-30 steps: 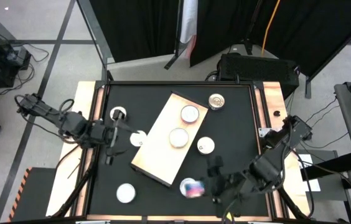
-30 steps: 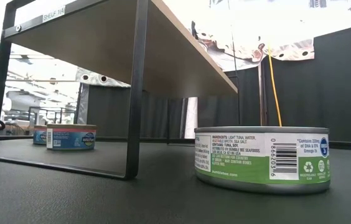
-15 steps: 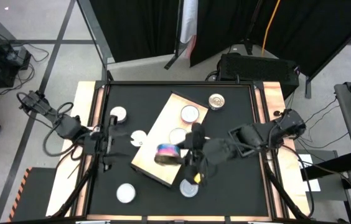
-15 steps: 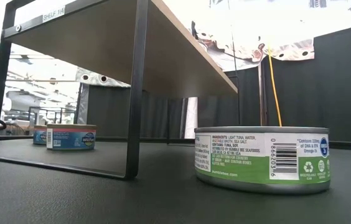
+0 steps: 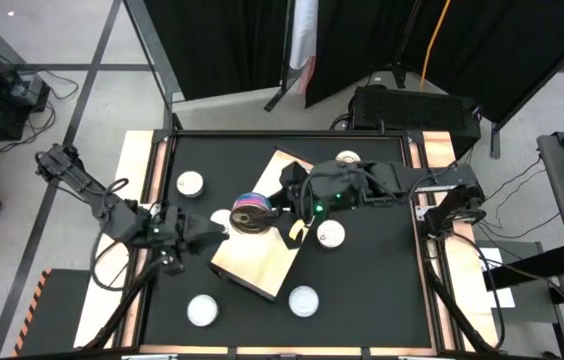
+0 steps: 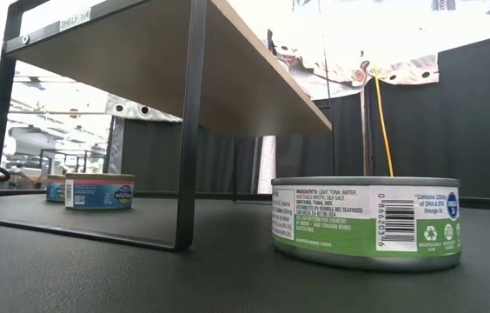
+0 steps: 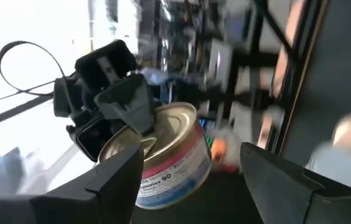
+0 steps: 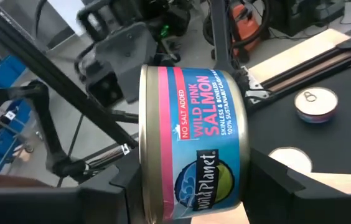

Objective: Stack canned seafood by type on shelf
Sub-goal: Put the blue tuna can on the shelf

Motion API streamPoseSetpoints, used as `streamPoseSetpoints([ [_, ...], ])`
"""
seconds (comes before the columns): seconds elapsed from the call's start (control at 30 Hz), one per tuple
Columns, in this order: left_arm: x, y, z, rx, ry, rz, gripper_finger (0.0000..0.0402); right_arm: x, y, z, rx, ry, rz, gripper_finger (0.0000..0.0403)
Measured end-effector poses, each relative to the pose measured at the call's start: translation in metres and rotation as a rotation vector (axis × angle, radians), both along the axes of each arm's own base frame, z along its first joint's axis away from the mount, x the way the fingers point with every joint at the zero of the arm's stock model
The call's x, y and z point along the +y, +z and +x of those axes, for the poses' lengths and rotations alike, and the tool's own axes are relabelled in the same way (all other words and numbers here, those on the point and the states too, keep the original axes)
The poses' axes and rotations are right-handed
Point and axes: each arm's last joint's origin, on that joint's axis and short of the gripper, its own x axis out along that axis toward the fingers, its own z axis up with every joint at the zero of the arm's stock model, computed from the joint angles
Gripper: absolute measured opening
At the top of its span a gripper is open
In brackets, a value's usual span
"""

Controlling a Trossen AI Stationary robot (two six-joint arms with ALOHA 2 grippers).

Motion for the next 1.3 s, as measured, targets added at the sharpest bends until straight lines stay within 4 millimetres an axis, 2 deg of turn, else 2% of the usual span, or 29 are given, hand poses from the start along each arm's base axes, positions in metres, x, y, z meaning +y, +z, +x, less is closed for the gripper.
streamPoseSetpoints([
  [0.23, -0.002, -0.004, 0.003, 0.035, 0.091, 0.401, 0.0269, -0.019, 0.000, 0.003, 0.006, 0.020, 0.041, 0.0193],
  [0.57, 0.001, 0.003, 0.004, 0.010, 0.171, 0.715, 0.0269, -0.035, 0.002, 0.005, -0.012, -0.009, 0.062, 0.0194],
  [0.9, 0.018, 0.003, 0.016, 0.051, 0.271, 0.799, 0.0269, -0.037, 0.006, 0.007, -0.054, 0.002, 0.070, 0.0194],
  [1.3, 0.011, 0.008, 0.028, -0.061, 0.294, 0.850, 0.0269, -0.036, 0.008, 0.006, -0.073, 0.016, 0.060, 0.0194],
])
